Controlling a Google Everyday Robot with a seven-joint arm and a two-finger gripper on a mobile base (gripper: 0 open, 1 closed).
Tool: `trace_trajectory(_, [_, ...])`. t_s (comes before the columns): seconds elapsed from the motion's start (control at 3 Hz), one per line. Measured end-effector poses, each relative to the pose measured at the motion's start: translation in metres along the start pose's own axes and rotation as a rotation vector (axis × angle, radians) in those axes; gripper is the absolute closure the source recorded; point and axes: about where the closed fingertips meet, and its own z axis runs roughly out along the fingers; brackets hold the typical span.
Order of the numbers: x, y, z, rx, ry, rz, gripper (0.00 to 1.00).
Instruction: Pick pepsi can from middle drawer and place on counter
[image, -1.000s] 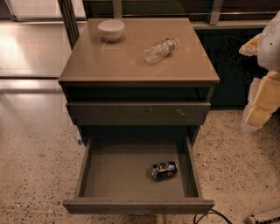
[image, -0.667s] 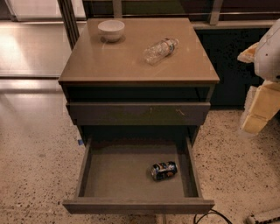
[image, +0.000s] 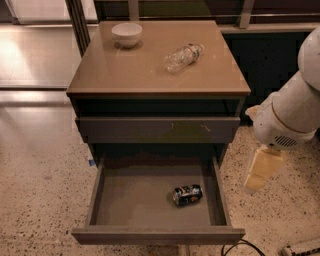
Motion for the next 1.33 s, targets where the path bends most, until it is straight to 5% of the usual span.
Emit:
trace_trajectory(0.33, [0.008, 0.011, 0.049, -0.016, 0.010, 0.010, 0.00])
trace_trajectory(1.33, [0.005, 0.008, 0.086, 0.034, -0.014, -0.031, 0.00])
